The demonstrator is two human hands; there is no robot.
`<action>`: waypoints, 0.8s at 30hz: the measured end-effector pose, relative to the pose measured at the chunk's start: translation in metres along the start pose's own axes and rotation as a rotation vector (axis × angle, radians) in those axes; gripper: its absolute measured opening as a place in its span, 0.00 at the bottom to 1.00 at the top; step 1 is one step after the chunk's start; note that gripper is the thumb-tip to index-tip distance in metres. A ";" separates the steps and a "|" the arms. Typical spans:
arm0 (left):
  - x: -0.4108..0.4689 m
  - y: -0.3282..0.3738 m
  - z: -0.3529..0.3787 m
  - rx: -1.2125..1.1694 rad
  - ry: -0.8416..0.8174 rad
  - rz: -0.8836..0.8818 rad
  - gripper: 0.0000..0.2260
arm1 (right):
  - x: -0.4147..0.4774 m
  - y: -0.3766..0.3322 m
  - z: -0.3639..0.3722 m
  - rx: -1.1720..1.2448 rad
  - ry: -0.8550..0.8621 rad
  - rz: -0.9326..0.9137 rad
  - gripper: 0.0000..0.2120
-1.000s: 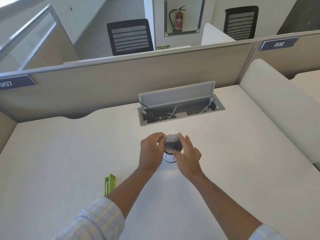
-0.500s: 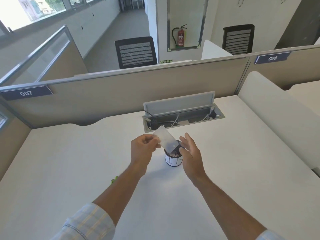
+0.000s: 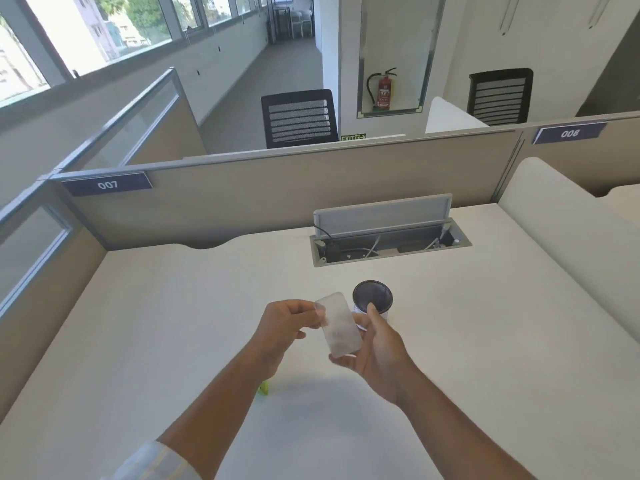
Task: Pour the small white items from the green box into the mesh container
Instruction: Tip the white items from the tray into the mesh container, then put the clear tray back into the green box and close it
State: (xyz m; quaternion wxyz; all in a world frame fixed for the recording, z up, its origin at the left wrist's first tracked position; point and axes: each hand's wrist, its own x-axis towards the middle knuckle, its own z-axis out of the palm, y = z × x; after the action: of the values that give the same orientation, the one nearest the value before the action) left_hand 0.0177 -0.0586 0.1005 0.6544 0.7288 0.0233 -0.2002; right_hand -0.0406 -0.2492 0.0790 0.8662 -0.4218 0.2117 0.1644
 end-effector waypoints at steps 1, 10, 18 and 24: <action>-0.005 -0.003 -0.004 0.015 -0.015 -0.006 0.10 | -0.002 0.007 0.002 0.010 -0.050 0.033 0.33; -0.039 -0.038 -0.033 0.133 -0.093 -0.063 0.04 | -0.005 0.051 0.024 0.024 -0.290 0.211 0.41; -0.034 -0.061 -0.077 0.212 0.264 0.023 0.02 | 0.002 0.062 0.033 0.043 -0.220 0.236 0.39; -0.022 -0.102 -0.134 0.630 0.176 -0.009 0.28 | 0.004 0.064 0.029 0.050 -0.174 0.234 0.38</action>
State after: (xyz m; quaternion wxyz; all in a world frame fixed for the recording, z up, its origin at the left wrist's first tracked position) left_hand 0.0021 0.0899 0.0202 0.3916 0.9097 0.0197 -0.1368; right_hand -0.0603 -0.1882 0.0508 0.8665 -0.3566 0.1878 0.2947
